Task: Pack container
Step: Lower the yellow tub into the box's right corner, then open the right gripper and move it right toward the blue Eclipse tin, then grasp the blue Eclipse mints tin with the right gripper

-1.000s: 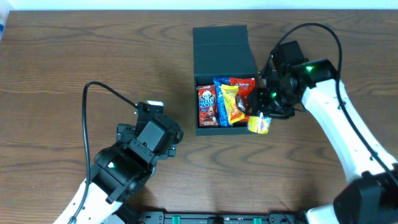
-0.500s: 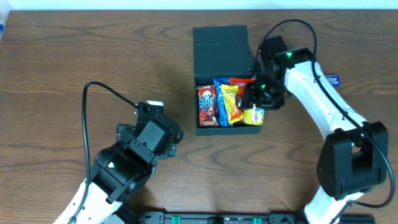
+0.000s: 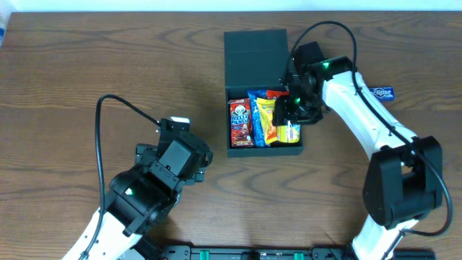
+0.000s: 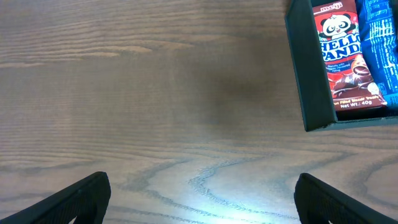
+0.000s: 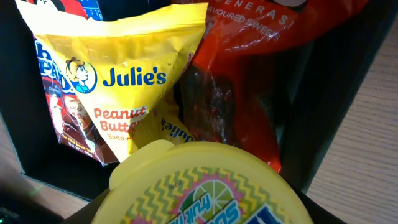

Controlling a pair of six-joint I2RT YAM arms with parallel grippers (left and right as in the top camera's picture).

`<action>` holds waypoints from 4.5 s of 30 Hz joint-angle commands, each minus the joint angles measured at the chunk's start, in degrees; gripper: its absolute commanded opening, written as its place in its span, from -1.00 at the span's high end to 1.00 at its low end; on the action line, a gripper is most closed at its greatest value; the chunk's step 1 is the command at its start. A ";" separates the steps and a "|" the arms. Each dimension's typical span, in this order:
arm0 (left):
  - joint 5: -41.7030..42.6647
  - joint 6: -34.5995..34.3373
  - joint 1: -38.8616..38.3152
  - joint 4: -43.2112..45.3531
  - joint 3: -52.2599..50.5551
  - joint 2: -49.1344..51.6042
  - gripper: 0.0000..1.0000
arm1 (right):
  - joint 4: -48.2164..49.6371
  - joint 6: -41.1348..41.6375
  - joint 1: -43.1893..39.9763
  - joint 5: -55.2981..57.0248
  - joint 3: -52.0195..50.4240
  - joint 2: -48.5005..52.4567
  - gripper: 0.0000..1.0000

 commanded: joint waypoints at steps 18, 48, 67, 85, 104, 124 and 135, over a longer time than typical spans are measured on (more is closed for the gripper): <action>-0.81 0.63 0.20 -0.20 -0.24 0.04 -0.91 | -0.87 -4.94 0.50 -0.46 1.62 0.09 -0.46; -0.81 0.63 0.20 -0.20 -0.24 0.04 -0.91 | -1.11 -4.20 0.50 -0.46 3.37 -15.56 -0.99; -0.81 0.63 0.20 -0.20 -0.24 0.04 -0.91 | -12.24 0.83 -15.17 15.80 3.30 -27.91 -0.99; -0.81 0.63 0.20 -0.20 -0.24 0.04 -0.91 | -0.98 19.96 -31.61 15.78 3.30 -21.49 -0.98; -0.81 0.63 0.20 -0.20 -0.24 0.04 -0.91 | 14.95 67.67 -31.41 20.35 3.30 0.26 -0.98; -0.81 0.63 0.20 -0.20 -0.24 0.04 -0.91 | 13.70 72.81 -32.79 20.48 10.27 11.54 -0.99; -0.81 0.63 0.20 -0.20 -0.24 0.04 -0.91 | 4.85 72.78 -32.54 18.73 18.08 18.53 -0.99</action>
